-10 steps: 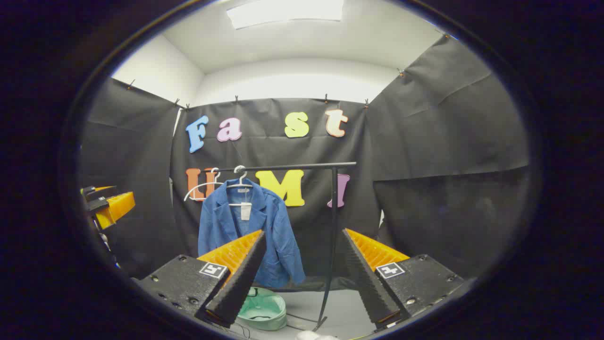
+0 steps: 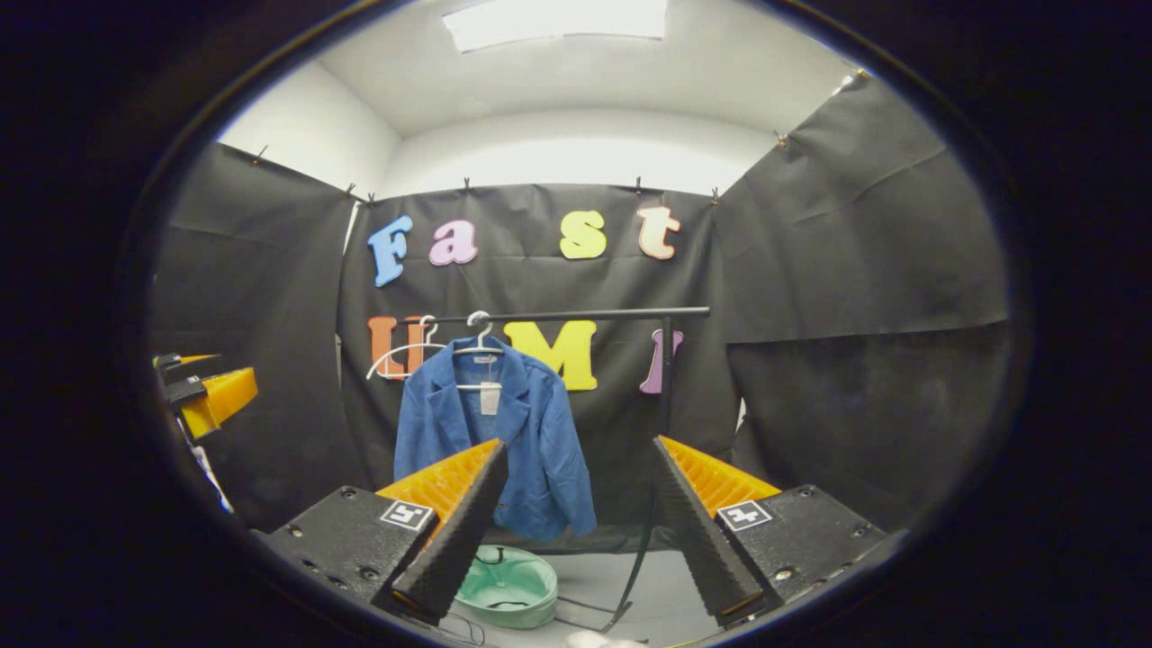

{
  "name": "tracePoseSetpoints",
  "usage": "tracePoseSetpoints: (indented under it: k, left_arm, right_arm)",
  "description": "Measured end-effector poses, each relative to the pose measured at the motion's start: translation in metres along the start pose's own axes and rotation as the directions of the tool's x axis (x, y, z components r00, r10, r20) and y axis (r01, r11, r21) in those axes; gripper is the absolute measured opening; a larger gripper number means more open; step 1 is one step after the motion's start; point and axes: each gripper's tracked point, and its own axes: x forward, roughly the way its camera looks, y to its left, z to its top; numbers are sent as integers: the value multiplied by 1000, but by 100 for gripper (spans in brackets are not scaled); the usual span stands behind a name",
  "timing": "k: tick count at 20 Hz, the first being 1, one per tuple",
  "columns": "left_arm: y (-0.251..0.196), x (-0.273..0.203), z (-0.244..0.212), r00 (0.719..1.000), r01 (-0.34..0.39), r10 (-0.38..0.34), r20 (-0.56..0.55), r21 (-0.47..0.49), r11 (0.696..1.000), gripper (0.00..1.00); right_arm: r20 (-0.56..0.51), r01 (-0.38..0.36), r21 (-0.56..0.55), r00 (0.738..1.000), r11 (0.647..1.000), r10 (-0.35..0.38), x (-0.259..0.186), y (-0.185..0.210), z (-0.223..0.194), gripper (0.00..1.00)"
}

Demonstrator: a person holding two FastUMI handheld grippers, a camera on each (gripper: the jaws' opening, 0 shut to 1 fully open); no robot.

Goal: Grasp the clothes on the hanger with both hands and then place them into the laundry hamper below.

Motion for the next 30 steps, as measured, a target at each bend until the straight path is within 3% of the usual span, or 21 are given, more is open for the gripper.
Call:
tracePoseSetpoints:
  k: [11, 17, 22, 30]
  left_arm:
    - [16, 6, -7, 1000, 4, -4, 1, -7, 1000, 99]
    - [2, 25, -22, 1000, -6, 6, -18, 2, 1000, 98]
    - [-26, 66, -32, 1000, -3, 4, -13, 27, 1000, 99]
    - [-78, 189, -51, 1000, -10, 11, 24, -22, 1000, 98]
  right_arm:
    - [-30, -44, -42, 999, 998, 43, 7, 40, -8, 99]
    - [-84, -82, -29, 993, 996, 80, 31, 46, -32, 100]
    - [-100, -114, -39, 989, 993, 110, 83, 41, -45, 100]
    - [-102, -181, -40, 979, 983, 176, 227, 39, -58, 99]
